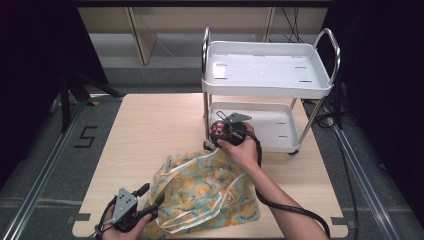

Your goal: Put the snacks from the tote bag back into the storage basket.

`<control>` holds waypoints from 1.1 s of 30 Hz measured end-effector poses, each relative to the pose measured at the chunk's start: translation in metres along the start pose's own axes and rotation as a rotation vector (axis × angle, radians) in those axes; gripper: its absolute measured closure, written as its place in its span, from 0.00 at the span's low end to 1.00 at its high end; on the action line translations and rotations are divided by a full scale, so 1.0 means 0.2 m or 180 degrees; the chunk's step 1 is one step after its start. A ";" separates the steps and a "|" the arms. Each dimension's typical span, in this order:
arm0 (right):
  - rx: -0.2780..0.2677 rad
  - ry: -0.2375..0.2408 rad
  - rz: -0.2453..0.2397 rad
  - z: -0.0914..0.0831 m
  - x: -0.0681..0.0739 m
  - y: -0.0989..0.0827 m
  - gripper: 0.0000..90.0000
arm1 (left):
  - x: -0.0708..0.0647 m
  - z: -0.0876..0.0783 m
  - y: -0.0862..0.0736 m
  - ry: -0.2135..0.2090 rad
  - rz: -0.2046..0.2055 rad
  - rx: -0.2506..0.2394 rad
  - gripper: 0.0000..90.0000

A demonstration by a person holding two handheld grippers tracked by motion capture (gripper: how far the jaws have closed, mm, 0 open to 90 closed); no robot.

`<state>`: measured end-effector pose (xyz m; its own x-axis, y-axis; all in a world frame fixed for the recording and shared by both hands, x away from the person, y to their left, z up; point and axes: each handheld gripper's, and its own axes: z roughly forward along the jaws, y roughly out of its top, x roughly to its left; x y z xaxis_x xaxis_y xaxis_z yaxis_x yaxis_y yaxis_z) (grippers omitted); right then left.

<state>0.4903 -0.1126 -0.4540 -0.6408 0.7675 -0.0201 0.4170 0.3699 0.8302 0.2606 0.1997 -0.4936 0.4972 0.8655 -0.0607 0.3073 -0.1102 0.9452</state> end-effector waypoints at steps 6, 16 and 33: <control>-0.0009 -0.0015 0.0005 0.00 0.00 0.00 0.30 | 0.00 0.00 0.00 0.0001 -0.0004 -0.0003 0.41; -0.0022 0.0020 0.0007 0.01 0.00 -0.01 0.29 | 0.00 0.00 0.00 0.0005 -0.0010 0.0002 0.41; -0.0009 0.0021 0.0117 0.02 -0.01 -0.03 0.26 | -0.01 0.00 0.00 0.0014 -0.0012 0.0018 0.41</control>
<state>0.4913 -0.1140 -0.4604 -0.6292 0.7771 0.0140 0.4386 0.3402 0.8318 0.2596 0.1986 -0.4936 0.4925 0.8680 -0.0630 0.3139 -0.1097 0.9431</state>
